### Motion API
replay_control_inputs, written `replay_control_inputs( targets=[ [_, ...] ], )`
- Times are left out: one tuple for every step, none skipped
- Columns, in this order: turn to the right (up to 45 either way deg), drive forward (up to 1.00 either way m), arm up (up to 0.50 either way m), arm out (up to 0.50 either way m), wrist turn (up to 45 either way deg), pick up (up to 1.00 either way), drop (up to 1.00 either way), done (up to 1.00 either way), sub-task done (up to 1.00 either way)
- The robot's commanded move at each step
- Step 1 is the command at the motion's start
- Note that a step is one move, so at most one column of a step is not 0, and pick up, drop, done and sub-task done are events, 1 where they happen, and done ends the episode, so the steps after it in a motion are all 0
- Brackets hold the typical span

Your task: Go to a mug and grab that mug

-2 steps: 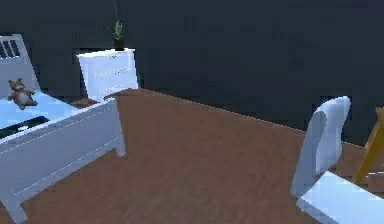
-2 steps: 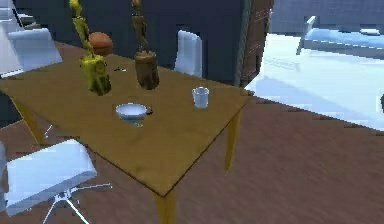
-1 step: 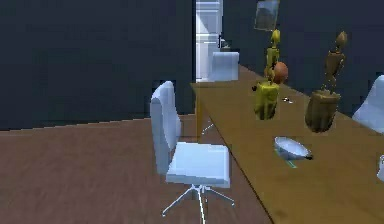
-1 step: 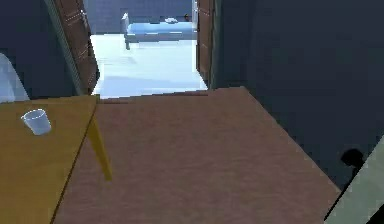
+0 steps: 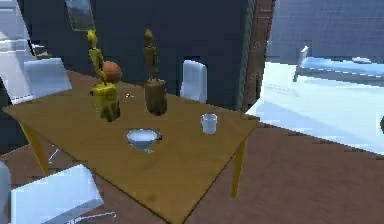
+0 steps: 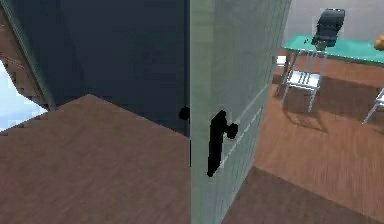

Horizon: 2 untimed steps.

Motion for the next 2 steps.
replay_control_inputs(
  targets=[
    [27.0, 0.00, 0.00, 0.00, 0.0, 0.00, 0.00, 0.00, 0.00],
    [0.0, 0.75, 0.00, 0.00, 0.0, 0.00, 0.00, 0.00, 0.00]
  ],
)
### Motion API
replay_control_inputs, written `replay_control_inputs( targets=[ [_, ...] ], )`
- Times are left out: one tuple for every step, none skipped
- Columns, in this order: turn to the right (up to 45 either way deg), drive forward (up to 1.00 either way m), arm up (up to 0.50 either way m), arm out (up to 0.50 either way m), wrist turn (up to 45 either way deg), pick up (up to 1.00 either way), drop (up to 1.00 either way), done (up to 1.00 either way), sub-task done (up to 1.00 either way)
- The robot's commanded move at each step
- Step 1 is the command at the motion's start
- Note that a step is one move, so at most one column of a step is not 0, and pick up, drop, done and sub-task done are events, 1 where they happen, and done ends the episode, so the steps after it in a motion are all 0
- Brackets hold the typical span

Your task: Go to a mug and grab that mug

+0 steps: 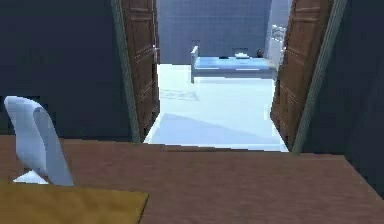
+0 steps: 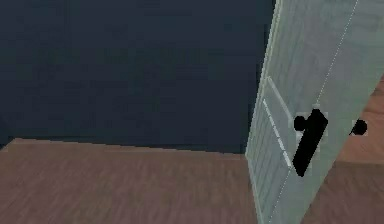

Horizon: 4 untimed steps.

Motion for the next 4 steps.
replay_control_inputs(
  targets=[
    [-45.0, 0.00, 0.00, 0.00, 0.0, 0.00, 0.00, 0.00, 0.00],
    [-45.0, 0.00, 0.00, 0.00, 0.0, 0.00, 0.00, 0.00, 0.00],
    [-45.0, 0.00, 0.00, 0.00, 0.0, 0.00, 0.00, 0.00, 0.00],
    [0.0, 0.00, 0.50, 0.00, 0.0, 0.00, 0.00, 0.00, 0.00]
  ],
)
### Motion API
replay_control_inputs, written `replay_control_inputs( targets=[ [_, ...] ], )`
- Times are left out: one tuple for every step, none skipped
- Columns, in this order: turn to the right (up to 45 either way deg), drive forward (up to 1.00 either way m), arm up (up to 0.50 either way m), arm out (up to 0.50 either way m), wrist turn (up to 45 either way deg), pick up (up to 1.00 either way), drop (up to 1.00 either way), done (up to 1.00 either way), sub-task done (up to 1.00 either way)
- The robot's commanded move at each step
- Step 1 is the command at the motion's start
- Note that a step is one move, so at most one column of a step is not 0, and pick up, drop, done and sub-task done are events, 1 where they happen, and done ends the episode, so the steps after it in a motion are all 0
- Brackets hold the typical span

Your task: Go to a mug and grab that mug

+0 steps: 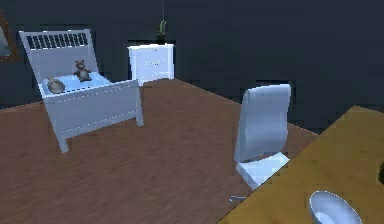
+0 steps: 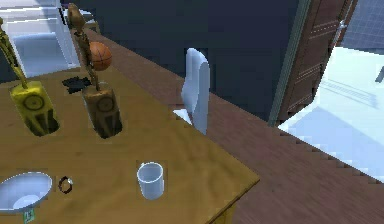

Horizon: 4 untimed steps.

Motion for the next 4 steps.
replay_control_inputs(
  targets=[
    [0.0, 0.00, 0.36, 0.00, 0.0, 0.00, 0.00, 0.00, 0.00],
    [0.0, 0.00, 0.00, 0.18, 0.0, 0.00, 0.00, 0.00, 0.00],
    [0.0, 0.00, 0.00, 0.00, 45.0, 0.00, 0.00, 0.00, 0.00],
    [0.0, 0.00, 0.00, 0.00, 45.0, 0.00, 0.00, 0.00, 0.00]
  ],
)
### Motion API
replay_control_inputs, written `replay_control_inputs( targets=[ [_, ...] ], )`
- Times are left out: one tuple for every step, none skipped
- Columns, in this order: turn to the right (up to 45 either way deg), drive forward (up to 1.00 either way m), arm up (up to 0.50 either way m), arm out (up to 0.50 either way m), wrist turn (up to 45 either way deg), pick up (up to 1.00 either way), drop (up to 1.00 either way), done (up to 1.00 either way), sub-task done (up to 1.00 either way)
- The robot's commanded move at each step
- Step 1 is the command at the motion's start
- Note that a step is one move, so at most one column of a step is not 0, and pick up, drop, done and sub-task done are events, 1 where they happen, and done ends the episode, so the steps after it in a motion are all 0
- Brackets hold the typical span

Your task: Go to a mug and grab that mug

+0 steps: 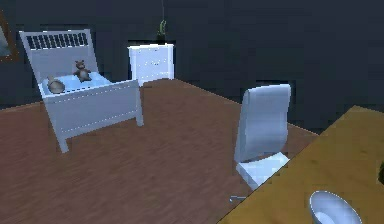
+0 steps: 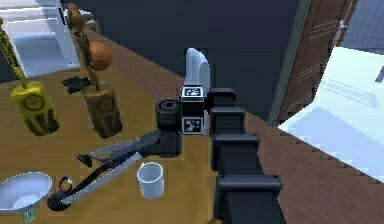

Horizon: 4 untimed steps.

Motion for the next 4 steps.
replay_control_inputs(
  targets=[
    [0.0, 0.00, 0.00, 0.00, 45.0, 0.00, 0.00, 0.00, 0.00],
    [0.0, 0.00, 0.00, 0.00, 6.0, 0.00, 0.00, 0.00, 0.00],
    [0.0, 0.00, -0.30, 0.00, 0.0, 0.00, 0.00, 0.00, 0.00],
    [0.0, 0.00, 0.00, 0.00, 0.0, 1.00, 0.00, 0.00, 0.00]
  ],
)
